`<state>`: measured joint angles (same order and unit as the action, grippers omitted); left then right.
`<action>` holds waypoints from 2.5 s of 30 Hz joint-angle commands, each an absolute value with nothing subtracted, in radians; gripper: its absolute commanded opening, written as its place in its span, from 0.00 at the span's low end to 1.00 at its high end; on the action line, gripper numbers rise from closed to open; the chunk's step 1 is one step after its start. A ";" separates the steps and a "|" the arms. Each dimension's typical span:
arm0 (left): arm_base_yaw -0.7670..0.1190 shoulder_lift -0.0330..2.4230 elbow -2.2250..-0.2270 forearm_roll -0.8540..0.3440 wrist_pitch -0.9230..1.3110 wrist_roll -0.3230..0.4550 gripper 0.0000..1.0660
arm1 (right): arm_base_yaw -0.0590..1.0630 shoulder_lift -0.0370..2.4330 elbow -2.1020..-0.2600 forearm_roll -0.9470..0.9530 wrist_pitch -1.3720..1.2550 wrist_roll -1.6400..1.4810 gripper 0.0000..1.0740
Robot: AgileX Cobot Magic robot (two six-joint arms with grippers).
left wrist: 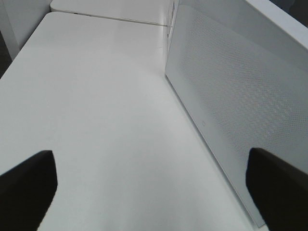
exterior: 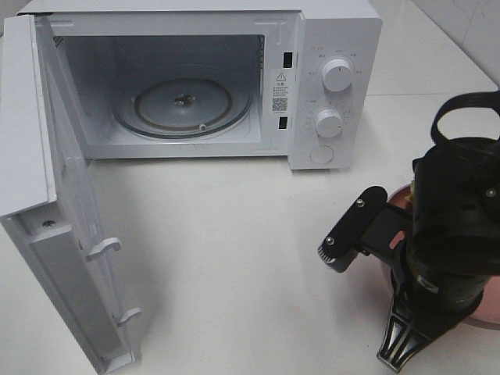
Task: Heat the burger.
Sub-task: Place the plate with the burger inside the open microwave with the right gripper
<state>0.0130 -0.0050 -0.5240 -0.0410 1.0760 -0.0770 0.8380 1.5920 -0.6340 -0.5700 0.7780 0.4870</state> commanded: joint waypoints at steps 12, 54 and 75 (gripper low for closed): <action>0.015 -0.021 -0.522 -0.050 1.067 -0.078 0.94 | 1.005 1.583 -0.634 -0.665 0.784 0.389 0.00; 0.015 -0.021 -0.522 -0.050 1.067 -0.078 0.94 | 0.972 1.583 -0.637 -0.778 0.337 -0.290 0.00; 0.015 -0.021 -0.522 -0.050 1.067 -0.078 0.94 | 0.767 1.583 -0.839 -0.202 0.333 -1.150 0.00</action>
